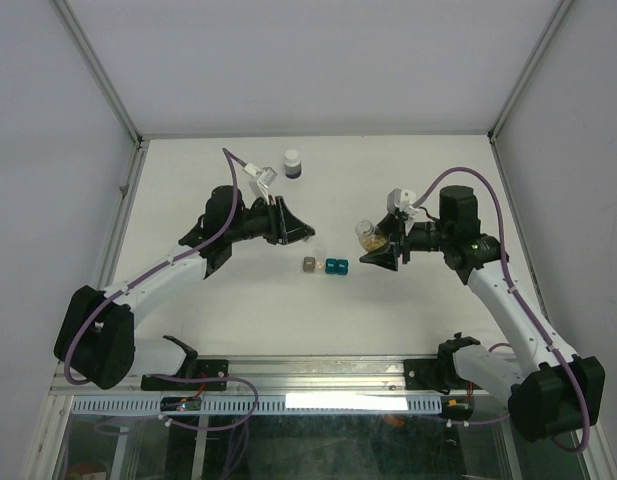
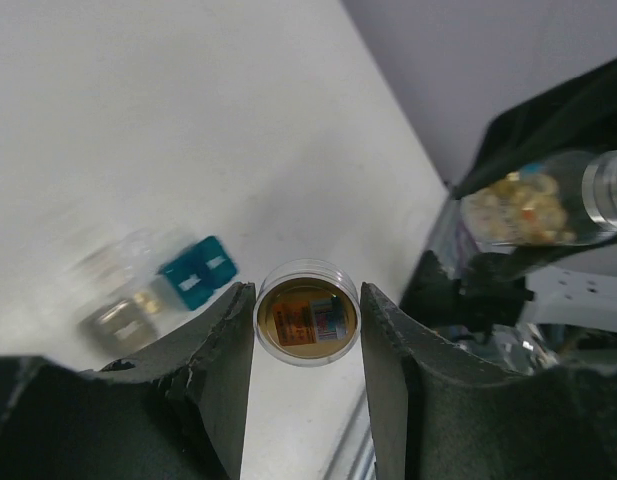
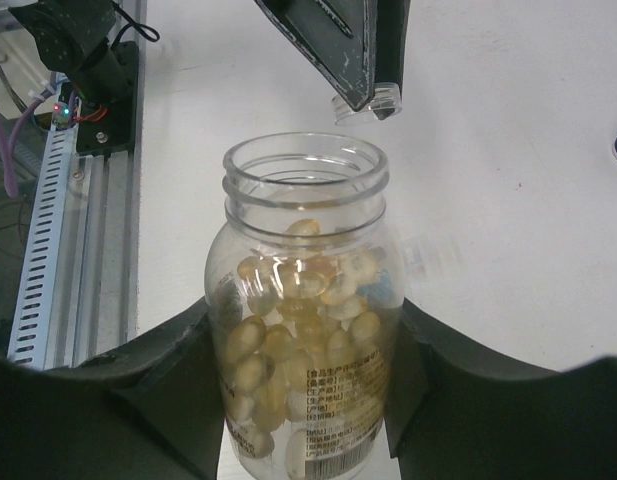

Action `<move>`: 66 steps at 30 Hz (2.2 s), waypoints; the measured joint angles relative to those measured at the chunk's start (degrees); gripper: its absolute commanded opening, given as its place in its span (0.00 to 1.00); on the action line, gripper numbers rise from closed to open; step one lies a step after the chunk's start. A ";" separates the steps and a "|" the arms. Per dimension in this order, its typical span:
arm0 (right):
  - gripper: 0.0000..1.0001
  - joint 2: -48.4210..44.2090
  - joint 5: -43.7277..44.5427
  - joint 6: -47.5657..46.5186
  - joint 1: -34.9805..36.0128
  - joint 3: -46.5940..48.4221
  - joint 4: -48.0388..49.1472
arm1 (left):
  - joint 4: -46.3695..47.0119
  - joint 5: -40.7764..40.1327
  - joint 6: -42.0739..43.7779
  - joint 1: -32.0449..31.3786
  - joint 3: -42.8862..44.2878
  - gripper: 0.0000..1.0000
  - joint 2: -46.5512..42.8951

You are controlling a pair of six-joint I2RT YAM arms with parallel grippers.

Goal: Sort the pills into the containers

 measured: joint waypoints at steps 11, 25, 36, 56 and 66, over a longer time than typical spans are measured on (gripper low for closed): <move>0.00 0.39 12.35 -10.47 7.87 1.68 -13.38 | 20.13 15.56 -11.65 -4.15 -0.07 0.33 2.64; 0.00 3.37 17.51 -12.00 12.79 1.79 -16.04 | 17.73 16.50 -10.08 -7.52 4.24 0.33 6.97; 0.00 3.58 18.40 -11.98 12.85 2.25 -16.83 | 12.13 15.98 -6.03 -9.70 6.23 0.33 9.97; 0.00 5.46 19.96 -11.78 13.44 2.84 -17.81 | 11.04 16.37 -4.74 -11.26 6.60 0.33 9.97; 0.00 7.06 21.92 -10.80 13.55 3.61 -18.91 | 6.38 11.76 -1.07 -12.70 7.67 0.32 9.79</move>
